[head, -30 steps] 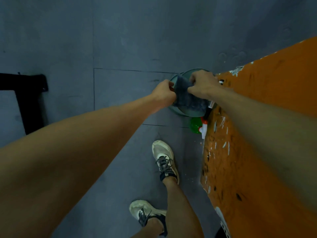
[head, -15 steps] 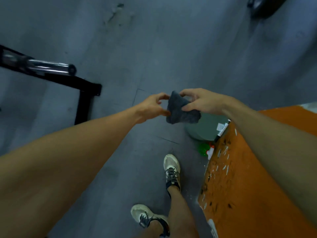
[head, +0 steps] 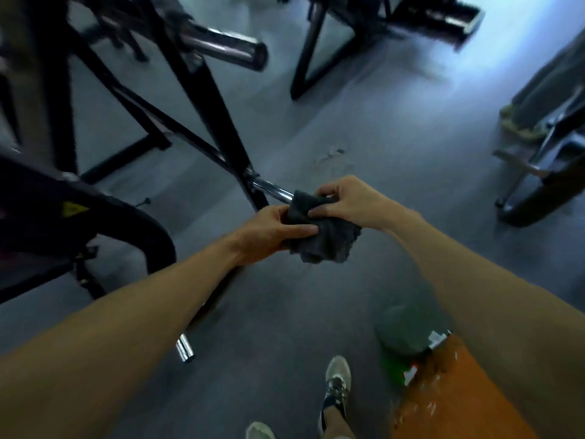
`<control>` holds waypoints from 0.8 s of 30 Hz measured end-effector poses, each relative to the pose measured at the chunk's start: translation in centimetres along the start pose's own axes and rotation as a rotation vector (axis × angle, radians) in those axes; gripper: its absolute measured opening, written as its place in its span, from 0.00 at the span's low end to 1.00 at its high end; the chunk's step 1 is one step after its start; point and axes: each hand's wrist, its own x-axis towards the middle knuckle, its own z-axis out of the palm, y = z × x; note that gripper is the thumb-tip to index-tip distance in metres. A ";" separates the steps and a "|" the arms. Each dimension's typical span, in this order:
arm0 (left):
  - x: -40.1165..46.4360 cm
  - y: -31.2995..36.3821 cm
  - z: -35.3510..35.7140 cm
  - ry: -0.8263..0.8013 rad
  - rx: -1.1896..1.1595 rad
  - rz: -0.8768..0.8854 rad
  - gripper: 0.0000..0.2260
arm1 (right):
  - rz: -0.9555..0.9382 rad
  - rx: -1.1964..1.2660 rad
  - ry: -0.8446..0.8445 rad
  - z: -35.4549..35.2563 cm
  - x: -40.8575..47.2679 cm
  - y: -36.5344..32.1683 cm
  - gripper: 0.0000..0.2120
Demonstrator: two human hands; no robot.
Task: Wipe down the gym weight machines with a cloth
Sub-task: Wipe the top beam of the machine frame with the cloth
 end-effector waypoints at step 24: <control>-49.5 20.0 -16.8 1.154 0.390 0.407 0.06 | -0.855 -0.249 -0.263 8.0 1.2 -56.0 0.10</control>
